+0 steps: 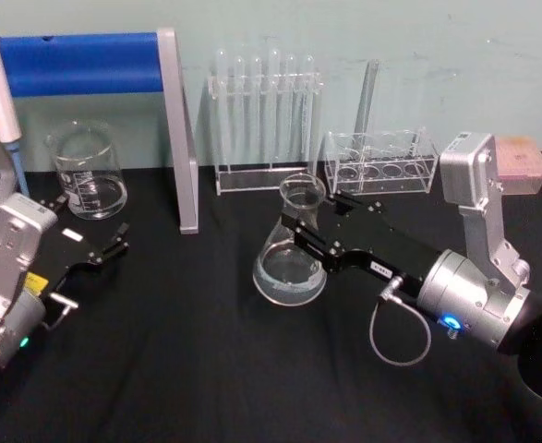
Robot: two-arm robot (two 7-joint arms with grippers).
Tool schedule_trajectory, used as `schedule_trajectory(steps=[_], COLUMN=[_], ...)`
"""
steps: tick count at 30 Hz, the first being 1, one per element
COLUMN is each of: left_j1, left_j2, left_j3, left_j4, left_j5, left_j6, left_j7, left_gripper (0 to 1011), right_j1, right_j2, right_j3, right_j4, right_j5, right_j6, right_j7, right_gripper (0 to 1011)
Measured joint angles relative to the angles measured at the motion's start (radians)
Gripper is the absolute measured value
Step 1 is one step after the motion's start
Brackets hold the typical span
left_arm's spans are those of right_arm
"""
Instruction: Grasp the erlenmeyer flask with one hand, shake it three times, then place it back.
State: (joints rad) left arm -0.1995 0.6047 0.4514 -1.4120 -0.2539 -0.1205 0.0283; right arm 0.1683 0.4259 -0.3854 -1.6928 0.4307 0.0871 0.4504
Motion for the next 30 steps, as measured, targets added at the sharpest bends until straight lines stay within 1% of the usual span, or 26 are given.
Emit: schedule_trajectory(steps=[10, 15, 21, 30], left_j1=[0.000, 0.000, 0.000, 0.000], left_j2=[0.000, 0.000, 0.000, 0.000], left_j3=[0.000, 0.000, 0.000, 0.000], left_j4=[0.000, 0.000, 0.000, 0.000], left_j5=[0.000, 0.000, 0.000, 0.000], left_j6=[0.000, 0.000, 0.000, 0.000], left_j7=[0.000, 0.000, 0.000, 0.000], left_gripper=[1001, 1001, 1001, 1001], right_j1=[0.000, 0.001, 0.005, 0.019], right_j2=[0.030, 0.045, 0.055, 0.069], right_j3=[-0.012, -0.021, -0.031, -0.051], right_j4=[0.011, 0.022, 0.033, 0.069], right_j5=[0.015, 0.022, 0.026, 0.032], right_j6=[-0.015, -0.025, -0.036, -0.056], right_j7=[0.007, 0.023, 0.037, 0.069], right_gripper=[456, 456, 456, 456])
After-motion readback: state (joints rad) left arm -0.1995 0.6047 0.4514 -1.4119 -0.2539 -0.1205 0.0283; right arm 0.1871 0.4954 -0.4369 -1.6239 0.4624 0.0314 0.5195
